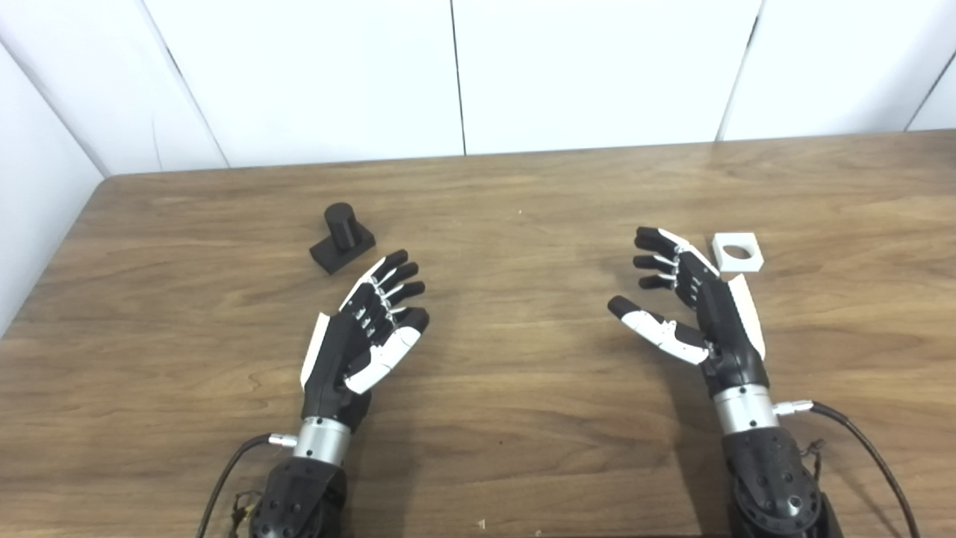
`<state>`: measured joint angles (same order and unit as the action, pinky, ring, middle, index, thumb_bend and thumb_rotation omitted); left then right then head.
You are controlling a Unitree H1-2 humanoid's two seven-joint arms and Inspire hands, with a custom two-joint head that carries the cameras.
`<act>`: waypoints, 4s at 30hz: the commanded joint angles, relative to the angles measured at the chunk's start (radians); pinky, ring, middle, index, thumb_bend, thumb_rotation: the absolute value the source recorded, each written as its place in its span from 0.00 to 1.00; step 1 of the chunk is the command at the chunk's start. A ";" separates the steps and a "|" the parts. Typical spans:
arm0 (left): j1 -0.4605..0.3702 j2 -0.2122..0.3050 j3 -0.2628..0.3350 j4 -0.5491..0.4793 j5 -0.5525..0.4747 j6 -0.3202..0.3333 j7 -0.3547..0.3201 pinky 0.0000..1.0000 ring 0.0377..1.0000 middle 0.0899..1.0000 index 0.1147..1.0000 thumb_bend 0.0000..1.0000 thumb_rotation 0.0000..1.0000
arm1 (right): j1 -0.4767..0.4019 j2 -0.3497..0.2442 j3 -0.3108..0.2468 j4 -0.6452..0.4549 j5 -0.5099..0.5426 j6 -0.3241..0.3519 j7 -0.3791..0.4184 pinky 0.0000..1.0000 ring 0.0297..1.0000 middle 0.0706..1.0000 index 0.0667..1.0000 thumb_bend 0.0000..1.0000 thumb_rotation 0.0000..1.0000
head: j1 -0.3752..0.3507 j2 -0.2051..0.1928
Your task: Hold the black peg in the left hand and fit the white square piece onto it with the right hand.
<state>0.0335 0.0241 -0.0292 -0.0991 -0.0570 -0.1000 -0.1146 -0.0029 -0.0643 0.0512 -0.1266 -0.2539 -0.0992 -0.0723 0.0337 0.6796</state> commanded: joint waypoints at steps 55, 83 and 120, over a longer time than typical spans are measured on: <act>-0.067 0.015 -0.007 -0.159 0.405 0.151 0.152 0.59 0.69 0.73 0.70 0.63 0.11 | 0.008 -0.042 -0.052 0.051 0.124 -0.111 0.033 0.64 0.72 0.76 0.76 0.58 0.28 | 0.248 -0.037; -0.264 0.173 -0.020 -0.125 0.954 0.393 0.221 0.63 0.80 0.82 0.70 0.72 0.33 | 0.007 -0.056 -0.057 0.046 0.097 -0.097 0.039 0.62 0.71 0.76 0.76 0.55 0.28 | 0.246 -0.046; -0.466 0.224 -0.033 0.168 1.082 0.569 0.033 0.91 0.99 1.00 0.67 0.92 0.50 | 0.015 -0.051 -0.058 0.048 0.089 -0.099 0.032 0.61 0.70 0.77 0.76 0.55 0.28 | 0.202 -0.048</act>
<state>-0.3781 0.2205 -0.0645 0.0751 1.0107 0.4678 -0.0978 -0.0100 -0.0958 0.0046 -0.1065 -0.1535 -0.1695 -0.0352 0.2347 0.6305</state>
